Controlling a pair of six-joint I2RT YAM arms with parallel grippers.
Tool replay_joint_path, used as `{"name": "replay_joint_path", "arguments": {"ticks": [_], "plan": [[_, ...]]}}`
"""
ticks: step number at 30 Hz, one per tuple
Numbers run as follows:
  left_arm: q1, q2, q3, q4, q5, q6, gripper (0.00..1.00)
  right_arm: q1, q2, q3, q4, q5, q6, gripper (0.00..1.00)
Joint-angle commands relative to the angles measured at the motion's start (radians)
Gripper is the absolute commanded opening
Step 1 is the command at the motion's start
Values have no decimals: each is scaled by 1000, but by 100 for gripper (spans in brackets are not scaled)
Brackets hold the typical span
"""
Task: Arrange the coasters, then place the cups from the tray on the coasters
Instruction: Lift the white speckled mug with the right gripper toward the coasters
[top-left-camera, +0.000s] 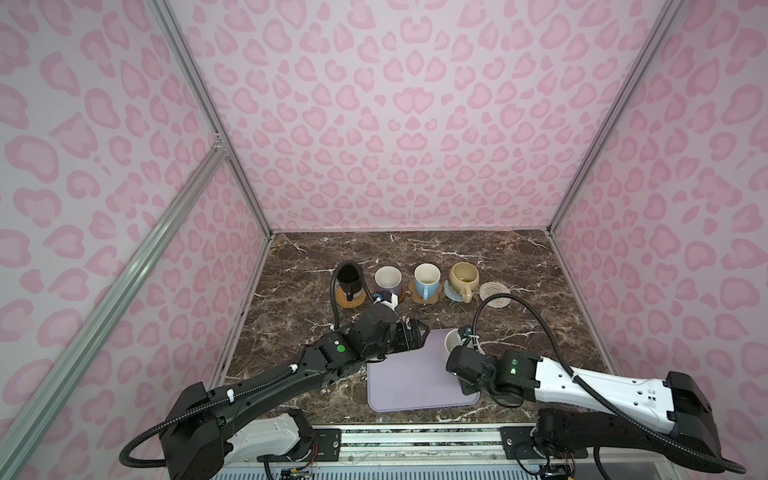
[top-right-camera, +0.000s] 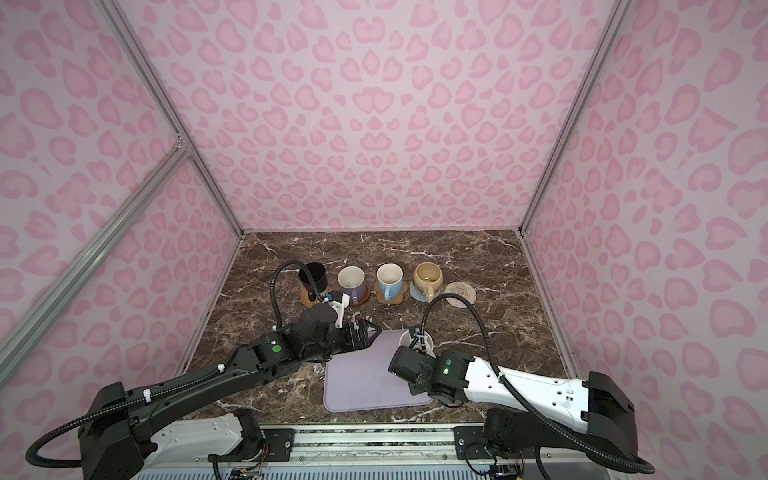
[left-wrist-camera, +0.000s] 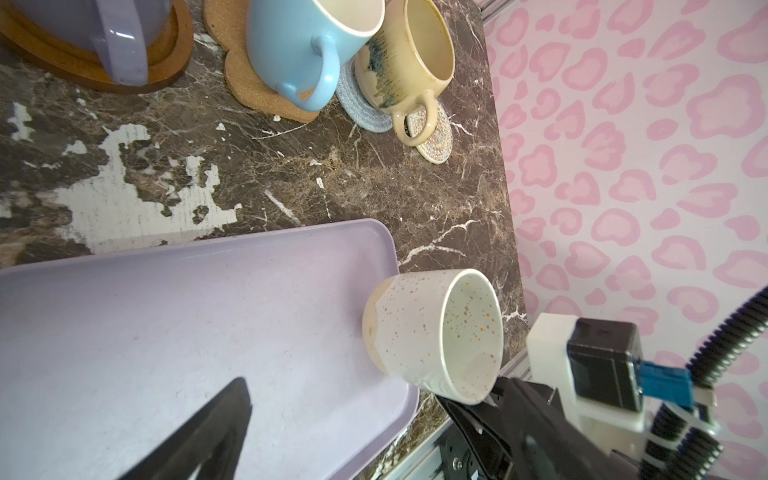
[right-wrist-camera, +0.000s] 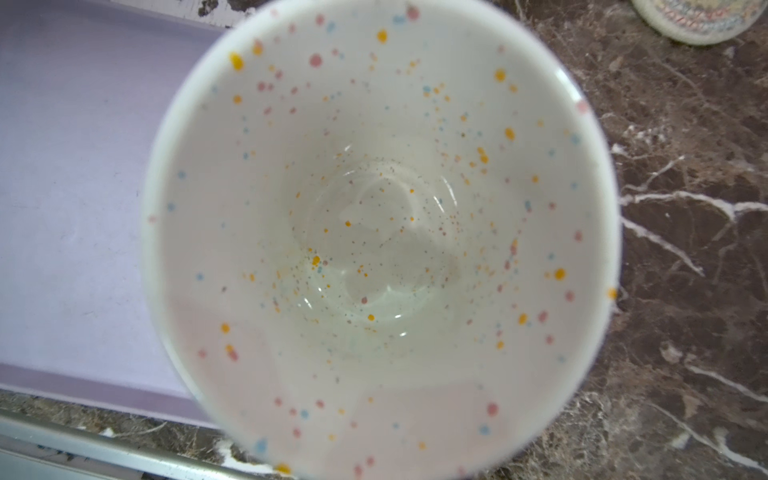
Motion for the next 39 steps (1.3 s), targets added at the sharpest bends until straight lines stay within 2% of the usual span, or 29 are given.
{"name": "replay_joint_path", "arguments": {"ticks": [1, 6, 14, 22, 26, 30, 39], "plan": [[0, -9, 26, 29, -19, 15, 97, -20, -11, 17, 23, 66, -32, 0], [-1, 2, 64, 21, -16, 40, 97, -69, -15, 34, 22, 68, -79, 0], [-1, 47, 133, 10, -5, 70, 97, -211, -56, 54, 18, 54, -170, 0], [0, 122, 235, -19, 22, 90, 97, -404, -74, 76, 32, -25, -274, 0], [-1, 161, 303, -85, -8, 121, 97, -438, -87, 108, 21, -31, -324, 0], [-1, 195, 348, -97, -2, 141, 97, -517, -73, 124, 19, -66, -356, 0], [4, 298, 468, -102, 40, 174, 97, -681, -32, 140, 145, -162, -424, 0]]}}
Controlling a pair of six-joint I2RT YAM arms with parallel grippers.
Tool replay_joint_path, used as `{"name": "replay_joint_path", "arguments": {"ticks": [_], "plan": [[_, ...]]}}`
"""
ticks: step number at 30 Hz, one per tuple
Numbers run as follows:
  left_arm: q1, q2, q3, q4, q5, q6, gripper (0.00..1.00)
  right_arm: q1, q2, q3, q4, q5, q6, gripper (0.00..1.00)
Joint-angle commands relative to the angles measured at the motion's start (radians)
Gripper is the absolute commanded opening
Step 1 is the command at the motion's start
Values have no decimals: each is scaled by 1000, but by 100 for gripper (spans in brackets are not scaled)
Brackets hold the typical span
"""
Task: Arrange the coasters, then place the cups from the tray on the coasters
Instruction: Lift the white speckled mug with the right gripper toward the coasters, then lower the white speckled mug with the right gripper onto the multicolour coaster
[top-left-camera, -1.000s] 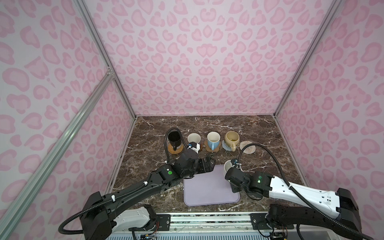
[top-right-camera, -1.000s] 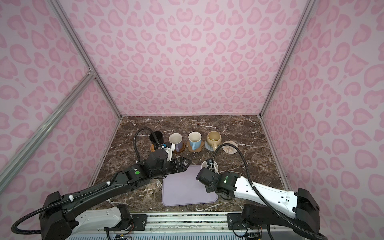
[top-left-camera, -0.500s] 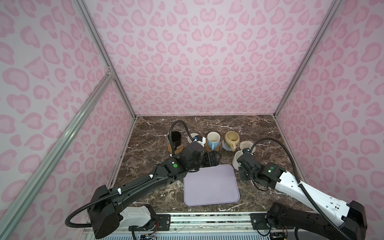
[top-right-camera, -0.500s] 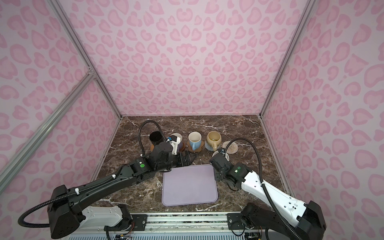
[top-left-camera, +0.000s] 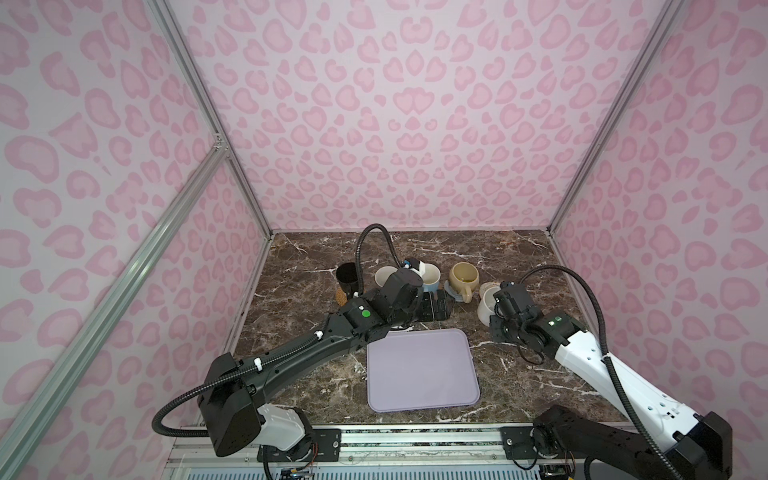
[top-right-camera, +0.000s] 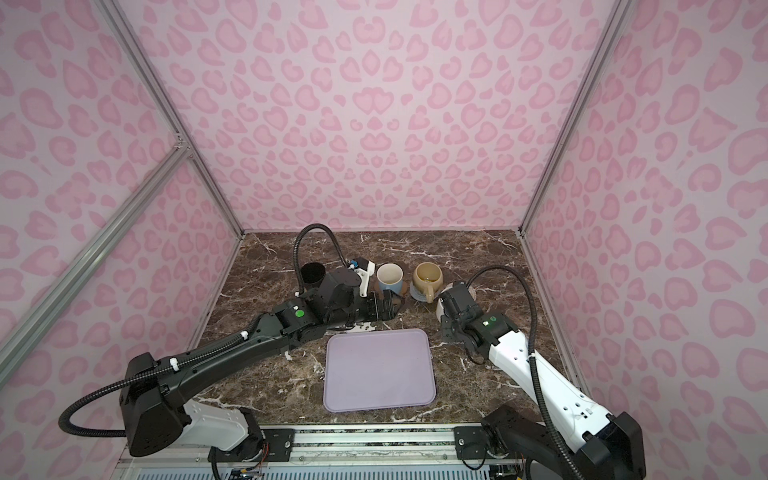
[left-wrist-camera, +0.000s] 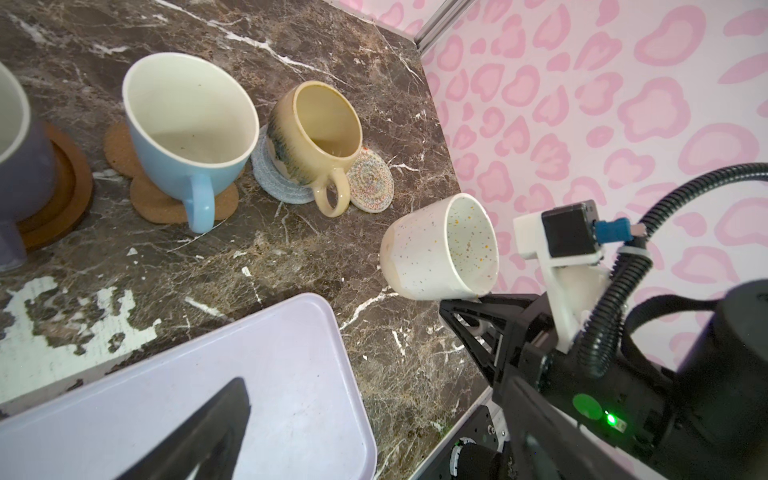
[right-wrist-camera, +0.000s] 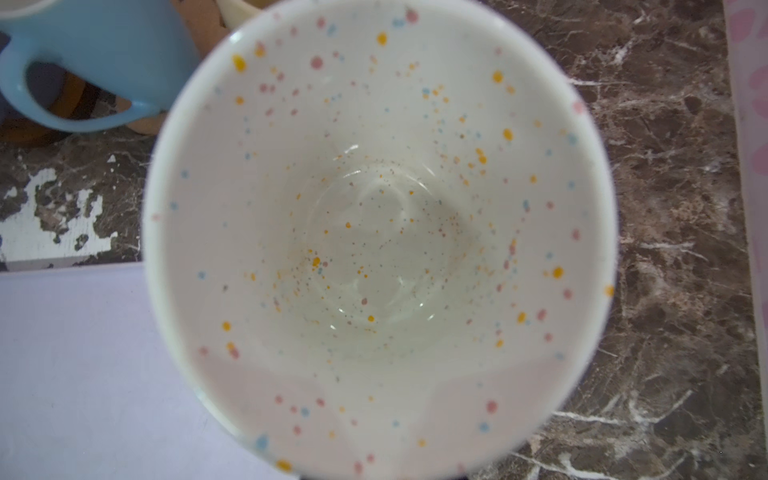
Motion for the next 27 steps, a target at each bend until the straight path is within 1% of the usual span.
{"name": "replay_joint_path", "arguments": {"ticks": [1, 7, 9, 13, 17, 20, 22, 24, 27], "plan": [[5, 36, 52, 1, 31, 27, 97, -31, 17, 7, 136, -34, -40, 0], [28, 110, 137, 2, 67, 38, 97, -131, 109, 35, 190, -45, -58, 0], [38, 133, 193, -14, 70, 53, 97, -165, 137, 44, 215, -47, -63, 0], [52, 173, 259, -34, 65, 71, 97, -206, 214, 82, 240, -21, -88, 0], [59, 203, 284, -36, 71, 73, 97, -253, 311, 141, 209, -18, -107, 0], [68, 229, 293, -23, 91, 71, 98, -282, 364, 150, 246, -36, -121, 0], [73, 243, 295, 2, 128, 80, 99, -297, 395, 155, 273, -68, -132, 0], [74, 247, 298, 15, 138, 92, 99, -309, 420, 153, 316, -122, -149, 0], [78, 252, 307, 5, 117, 97, 99, -310, 453, 171, 322, -96, -163, 0]]}}
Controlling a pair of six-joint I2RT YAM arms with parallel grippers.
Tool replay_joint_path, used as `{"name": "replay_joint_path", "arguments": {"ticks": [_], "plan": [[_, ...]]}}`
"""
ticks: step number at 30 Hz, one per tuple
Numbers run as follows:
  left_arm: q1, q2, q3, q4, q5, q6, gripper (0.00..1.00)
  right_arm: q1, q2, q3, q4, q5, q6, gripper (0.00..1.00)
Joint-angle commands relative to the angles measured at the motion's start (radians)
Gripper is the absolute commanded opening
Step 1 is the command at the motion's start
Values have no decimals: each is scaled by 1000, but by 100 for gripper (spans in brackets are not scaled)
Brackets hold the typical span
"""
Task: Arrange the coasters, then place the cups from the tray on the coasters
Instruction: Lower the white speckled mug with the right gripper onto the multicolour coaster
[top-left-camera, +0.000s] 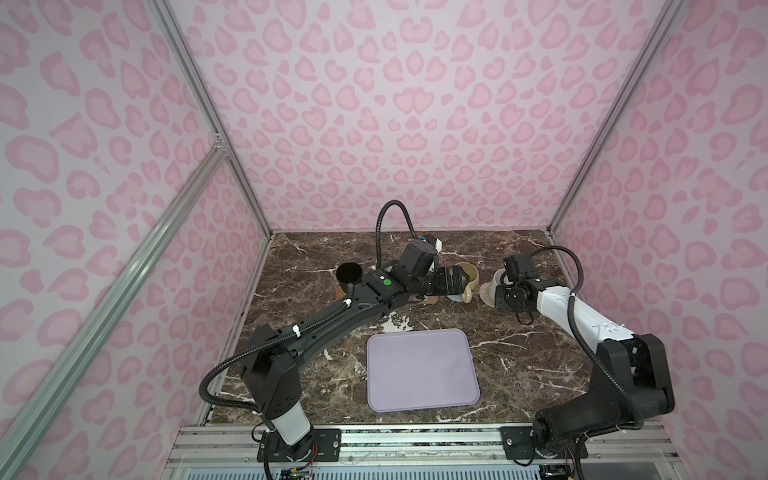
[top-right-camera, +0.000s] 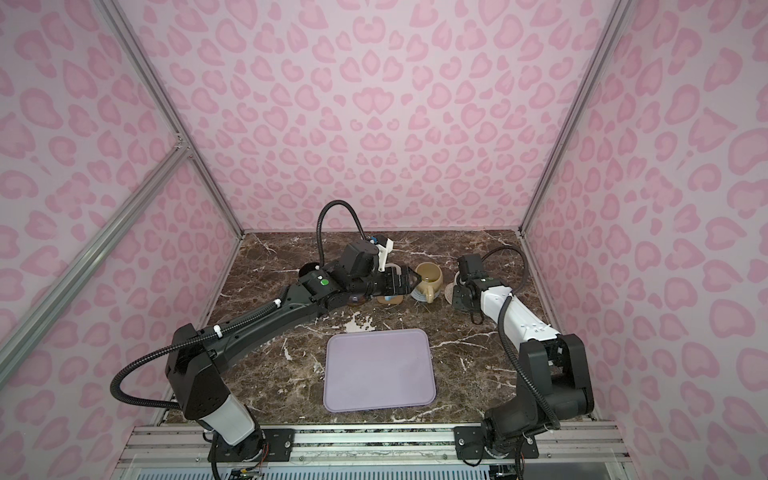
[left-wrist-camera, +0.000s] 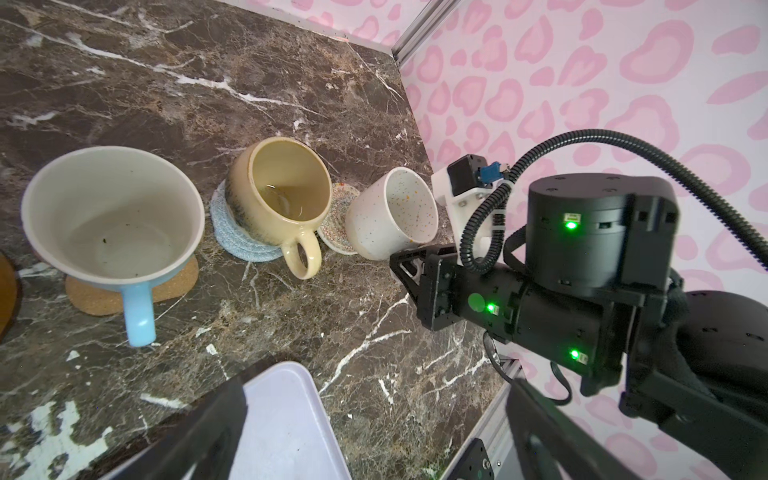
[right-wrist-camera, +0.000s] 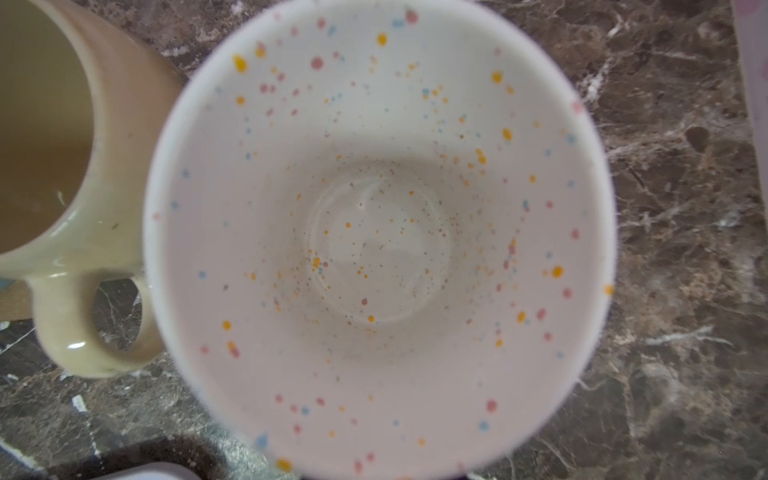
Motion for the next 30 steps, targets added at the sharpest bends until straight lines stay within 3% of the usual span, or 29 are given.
{"name": "replay_joint_path", "arguments": {"ticks": [1, 13, 30], "plan": [[4, 10, 24, 34, 9, 17, 99, -1, 24, 24, 98, 7, -34, 0], [7, 58, 36, 55, 33, -22, 99, -23, 138, 77, 122, 20, -80, 0], [8, 81, 47, 48, 53, -36, 98, -23, 159, 38, 145, 28, -88, 0]]}}
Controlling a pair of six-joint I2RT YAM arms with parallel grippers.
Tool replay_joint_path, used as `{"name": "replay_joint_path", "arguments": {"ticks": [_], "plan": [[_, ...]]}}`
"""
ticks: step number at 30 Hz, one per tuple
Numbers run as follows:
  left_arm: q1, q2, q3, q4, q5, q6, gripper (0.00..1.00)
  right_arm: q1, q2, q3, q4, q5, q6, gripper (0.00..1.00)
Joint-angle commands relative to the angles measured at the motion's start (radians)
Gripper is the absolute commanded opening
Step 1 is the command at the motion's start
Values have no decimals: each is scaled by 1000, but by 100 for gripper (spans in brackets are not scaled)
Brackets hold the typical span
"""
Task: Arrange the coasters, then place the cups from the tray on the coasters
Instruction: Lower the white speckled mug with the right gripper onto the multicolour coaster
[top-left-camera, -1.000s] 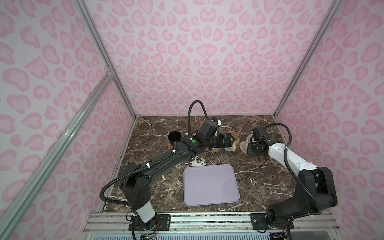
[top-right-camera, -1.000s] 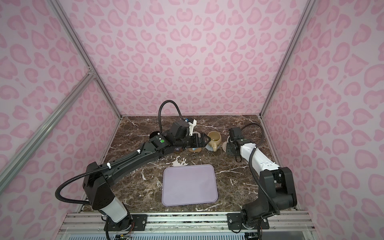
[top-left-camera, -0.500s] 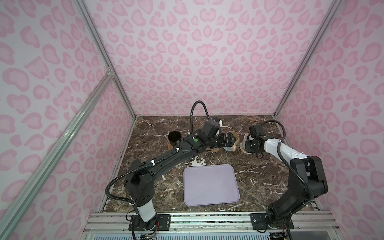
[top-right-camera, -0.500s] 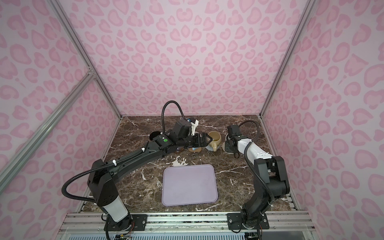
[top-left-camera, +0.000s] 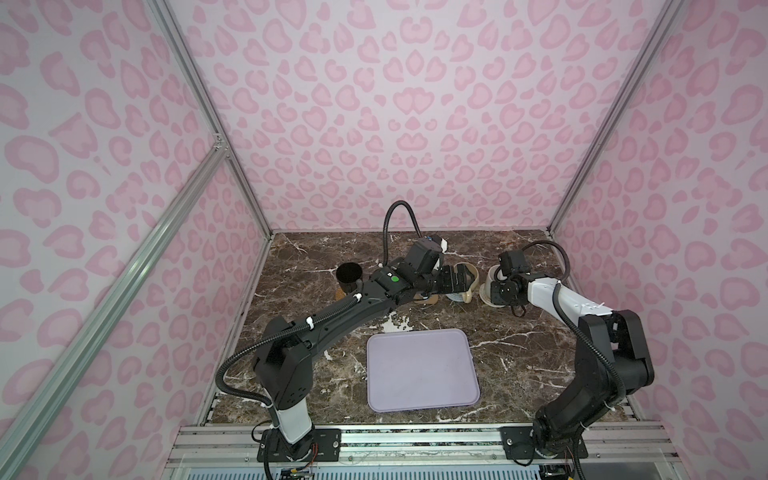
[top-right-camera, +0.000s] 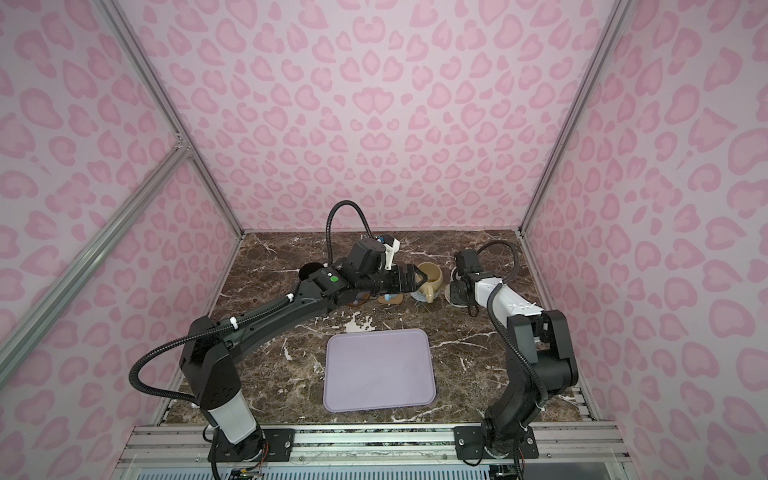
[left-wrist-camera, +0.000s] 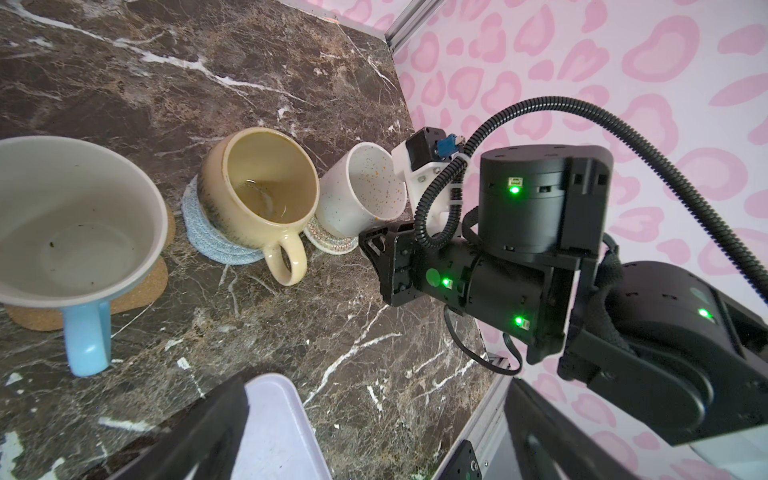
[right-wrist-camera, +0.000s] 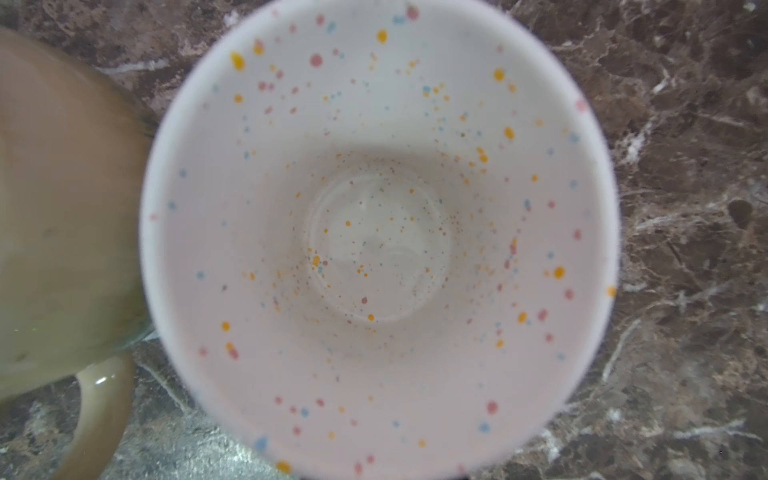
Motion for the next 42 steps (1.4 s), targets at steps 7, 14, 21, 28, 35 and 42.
{"name": "replay_joint_path", "arguments": {"ticks": [7, 14, 21, 28, 35, 42], "plan": [[3, -3, -10, 19, 2, -7, 98, -1, 44, 2, 28, 21, -3, 0], [6, -15, -26, 22, -8, -11, 98, -1, 49, 6, 16, 27, -1, 0], [7, -22, -27, 17, -24, -5, 98, -2, 41, 16, -5, 47, -4, 0], [10, -43, -46, 24, -45, -6, 98, -3, 44, 21, -24, 43, -15, 8], [14, -57, -63, 24, -66, -11, 98, -6, 48, 25, -45, 49, -4, 37], [19, -135, -132, 30, -165, -3, 97, -6, 28, 24, -51, 41, 4, 66]]}}
